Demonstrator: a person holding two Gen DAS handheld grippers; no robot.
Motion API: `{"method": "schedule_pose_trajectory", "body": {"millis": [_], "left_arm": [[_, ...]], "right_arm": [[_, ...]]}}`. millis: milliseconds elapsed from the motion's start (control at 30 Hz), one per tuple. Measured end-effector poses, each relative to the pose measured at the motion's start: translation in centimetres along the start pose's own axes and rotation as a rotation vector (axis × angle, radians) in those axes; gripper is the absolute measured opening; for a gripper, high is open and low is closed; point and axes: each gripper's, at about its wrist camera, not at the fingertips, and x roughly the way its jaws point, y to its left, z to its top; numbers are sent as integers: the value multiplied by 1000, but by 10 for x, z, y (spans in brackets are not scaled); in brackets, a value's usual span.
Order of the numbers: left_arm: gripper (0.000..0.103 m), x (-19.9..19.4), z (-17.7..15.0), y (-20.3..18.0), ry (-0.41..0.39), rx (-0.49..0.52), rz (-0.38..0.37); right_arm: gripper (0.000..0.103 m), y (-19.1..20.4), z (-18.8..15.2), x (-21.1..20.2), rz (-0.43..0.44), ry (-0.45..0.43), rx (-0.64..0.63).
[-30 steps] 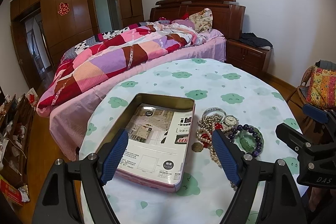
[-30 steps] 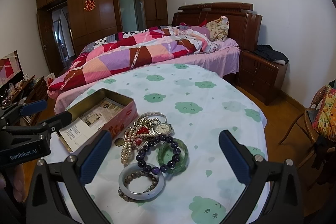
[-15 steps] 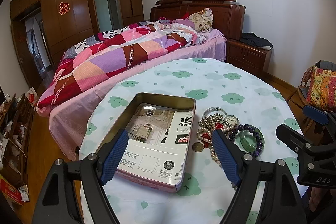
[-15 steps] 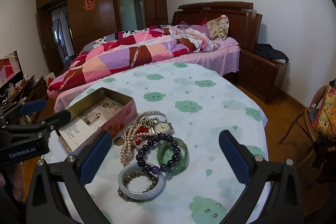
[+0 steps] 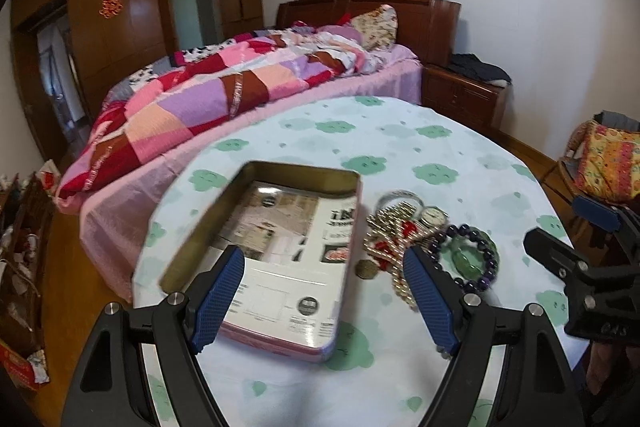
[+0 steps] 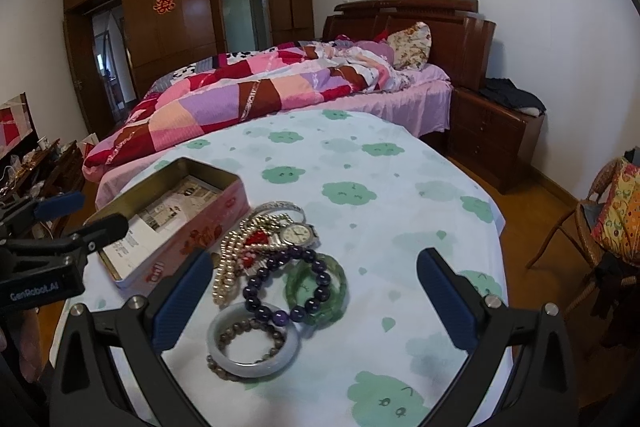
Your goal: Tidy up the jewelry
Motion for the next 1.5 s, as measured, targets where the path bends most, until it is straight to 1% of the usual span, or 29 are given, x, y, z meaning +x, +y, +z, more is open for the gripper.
{"method": "schedule_pose_trajectory", "body": {"millis": [67, 200, 267, 300, 333, 367, 433, 500, 567, 633, 700, 767, 800, 867, 967, 1033, 1100, 1233, 1400, 1433, 1467, 1500], "left_arm": [[82, 5, -3, -7, 14, 12, -20], [81, 11, -10, -23, 40, 41, -77], [79, 16, -13, -30, 54, 58, -98], [70, 19, -14, -34, 65, 65, -109], [62, 23, -16, -41, 89, 78, -136], [59, 26, -17, -45, 103, 86, -154], [50, 35, -22, -58, 143, 119, -180], [48, 40, -25, -66, 167, 137, -206], [41, 45, -27, -69, 194, 147, -219], [30, 52, -28, -72, 228, 147, -230], [28, 54, -30, -72, 246, 146, -246], [23, 58, -31, -75, 268, 153, -258], [19, 60, -33, -74, 277, 152, -263], [18, 64, -33, -74, 293, 143, -275], [17, 66, -32, -71, 297, 131, -291], [10, 65, -32, -67, 293, 114, -301], [10, 62, -31, -62, 285, 98, -315], [10, 49, -29, -55, 236, 89, -307], [9, 33, -23, -46, 177, 78, -302], [0, 30, -21, -45, 158, 79, -300], [0, 25, -19, -43, 136, 80, -307], [0, 21, -16, -42, 116, 80, -306]], "right_arm": [[103, -7, -2, 3, -5, 18, 12], [90, -22, -10, 10, -26, 62, 13], [87, -27, -14, 14, -33, 83, 15], [86, -31, -17, 16, -35, 95, 16], [86, -33, -18, 16, -37, 99, 19], [86, -36, -19, 17, -41, 102, 22], [86, -40, -21, 17, -44, 106, 33], [86, -42, -22, 16, -46, 102, 39], [87, -41, -21, 15, -45, 99, 36], [87, -39, -22, 15, -44, 95, 29], [87, -36, -23, 16, -41, 96, 22], [87, -35, -23, 18, -38, 98, 17], [87, -35, -23, 19, -38, 98, 16], [88, -34, -23, 20, -37, 98, 14], [90, -34, -24, 20, -39, 96, 16], [90, -34, -24, 20, -38, 98, 17], [90, -34, -24, 20, -39, 99, 19], [90, -35, -25, 21, -46, 96, 28], [90, -40, -24, 26, -28, 103, 39], [89, -41, -23, 27, -23, 105, 37], [87, -41, -22, 28, -8, 105, 35], [82, -40, -20, 29, 2, 106, 30]]}}
